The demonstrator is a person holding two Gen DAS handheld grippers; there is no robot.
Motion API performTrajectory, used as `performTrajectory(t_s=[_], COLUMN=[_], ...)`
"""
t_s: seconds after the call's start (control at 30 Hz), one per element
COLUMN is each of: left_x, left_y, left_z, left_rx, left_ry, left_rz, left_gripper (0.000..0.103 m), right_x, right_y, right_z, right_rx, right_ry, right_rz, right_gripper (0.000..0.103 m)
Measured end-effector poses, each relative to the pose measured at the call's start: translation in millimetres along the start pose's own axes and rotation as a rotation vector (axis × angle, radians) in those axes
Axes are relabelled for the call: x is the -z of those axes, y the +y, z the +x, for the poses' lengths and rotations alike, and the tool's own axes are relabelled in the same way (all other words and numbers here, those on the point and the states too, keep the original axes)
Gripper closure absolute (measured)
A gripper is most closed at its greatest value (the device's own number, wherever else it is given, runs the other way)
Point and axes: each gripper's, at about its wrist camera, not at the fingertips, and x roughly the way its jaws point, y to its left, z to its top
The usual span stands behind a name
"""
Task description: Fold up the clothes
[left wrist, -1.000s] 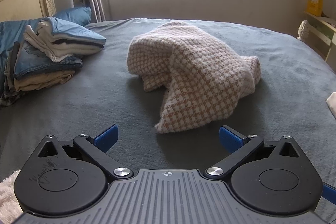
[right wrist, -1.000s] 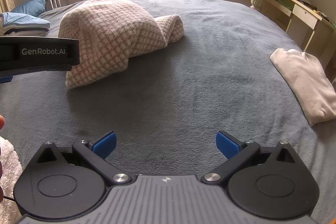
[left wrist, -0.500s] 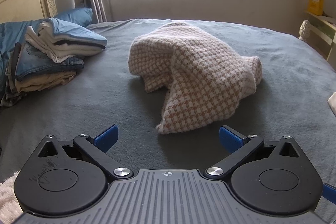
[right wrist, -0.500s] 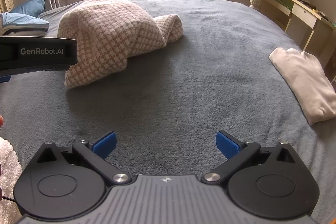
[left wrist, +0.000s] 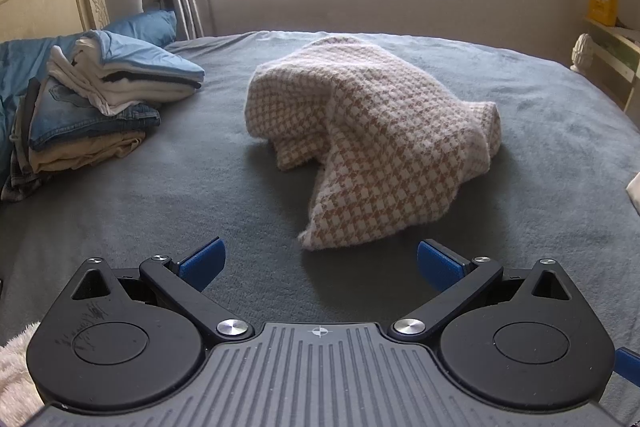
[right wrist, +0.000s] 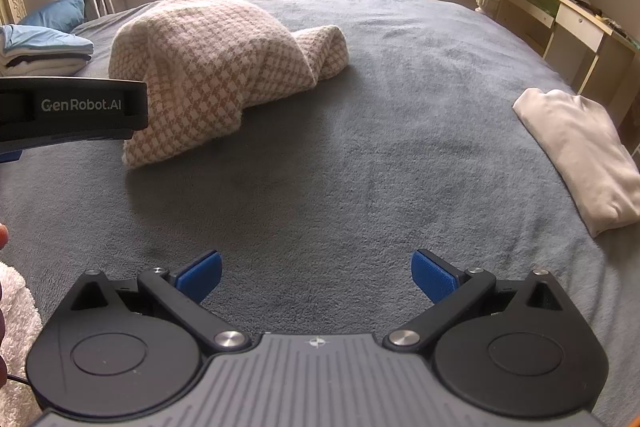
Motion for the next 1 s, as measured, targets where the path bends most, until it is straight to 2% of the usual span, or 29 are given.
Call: performTrajectory(t_s=[1.0], left_x=[6], left_y=[-2], left_z=[12], left_rx=[0.005], left_ry=[0.033], left_rz=[0.006], left_gripper=[0.000], right_x=[4], right_y=[-6], right_z=[9], right_rx=[0.000], right_ry=[0.017], right_rz=[0.025], right_gripper=[0.000])
